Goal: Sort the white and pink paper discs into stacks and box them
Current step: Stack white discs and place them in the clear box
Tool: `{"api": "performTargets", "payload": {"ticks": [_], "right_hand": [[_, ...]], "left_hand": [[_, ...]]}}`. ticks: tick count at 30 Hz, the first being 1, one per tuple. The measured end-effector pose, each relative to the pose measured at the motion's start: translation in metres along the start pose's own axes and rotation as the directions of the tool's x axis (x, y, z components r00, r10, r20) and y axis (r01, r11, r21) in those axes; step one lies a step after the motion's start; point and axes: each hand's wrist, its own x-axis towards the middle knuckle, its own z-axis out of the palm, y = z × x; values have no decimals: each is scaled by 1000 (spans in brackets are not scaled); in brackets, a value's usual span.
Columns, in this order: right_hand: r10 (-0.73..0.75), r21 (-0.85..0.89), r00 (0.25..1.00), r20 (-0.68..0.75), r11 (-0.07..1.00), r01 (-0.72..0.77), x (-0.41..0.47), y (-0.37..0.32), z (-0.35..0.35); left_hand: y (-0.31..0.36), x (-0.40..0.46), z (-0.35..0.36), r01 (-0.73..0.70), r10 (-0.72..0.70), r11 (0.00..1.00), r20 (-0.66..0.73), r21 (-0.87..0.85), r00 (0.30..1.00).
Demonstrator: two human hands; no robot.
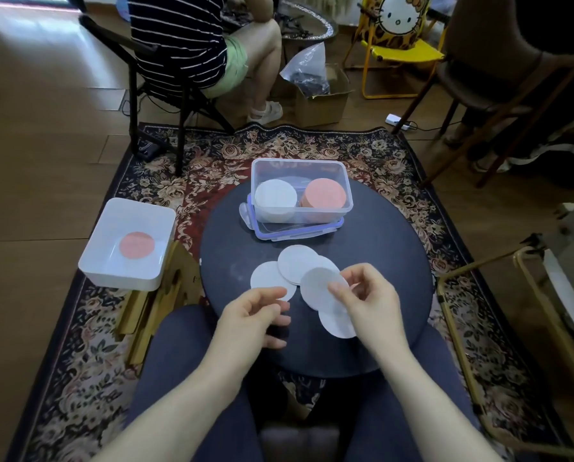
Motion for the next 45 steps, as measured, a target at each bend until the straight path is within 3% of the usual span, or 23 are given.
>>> {"api": "performTargets", "payload": {"ticks": [4, 7, 12, 15, 18, 22, 26, 34, 37, 40, 42, 45], "right_hand": [[-84, 161, 991, 108, 985, 66, -18, -2, -4], [-238, 104, 957, 165, 969, 223, -38, 6, 1], [-264, 83, 953, 149, 964, 254, -49, 20, 2], [-246, 26, 967, 58, 969, 245, -49, 25, -2], [-158, -142, 986, -47, 978, 150, -40, 30, -10], [26, -421, 999, -21, 907, -32, -33, 34, -19], [31, -454, 1000, -2, 891, -28, -35, 27, -17], [89, -213, 995, -52, 972, -98, -33, 26, -14], [108, 52, 992, -67, 993, -104, -32, 26, -17], [52, 318, 997, -64, 948, -29, -36, 23, -18], [-14, 368, 999, -44, 929, 29, -39, 22, -16], [-117, 299, 993, 4, 948, 111, -43, 23, -9]], "left_hand": [[1, -5, 1, 256, -202, 912, 192, -320, 960], [-3, -7, 3, 327, -204, 835, 304, -442, 931], [-20, -2, 7, 231, -175, 885, 171, -404, 970], [-23, 2, 8, 182, -153, 897, 104, -403, 983], [-23, 5, 8, 141, -133, 912, 49, -386, 990], [-26, 8, 9, 119, -122, 920, 15, -372, 992], [-28, 9, 9, 108, -111, 928, 12, -357, 994], [-29, 12, 6, 117, -109, 935, 41, -335, 993], [-29, 13, 6, 115, -109, 936, 35, -332, 993], [-30, 14, 5, 118, -113, 939, 34, -323, 993], [-30, 15, 4, 134, -123, 940, 52, -315, 991], [-28, 16, 0, 172, -146, 938, 108, -301, 983]]}}
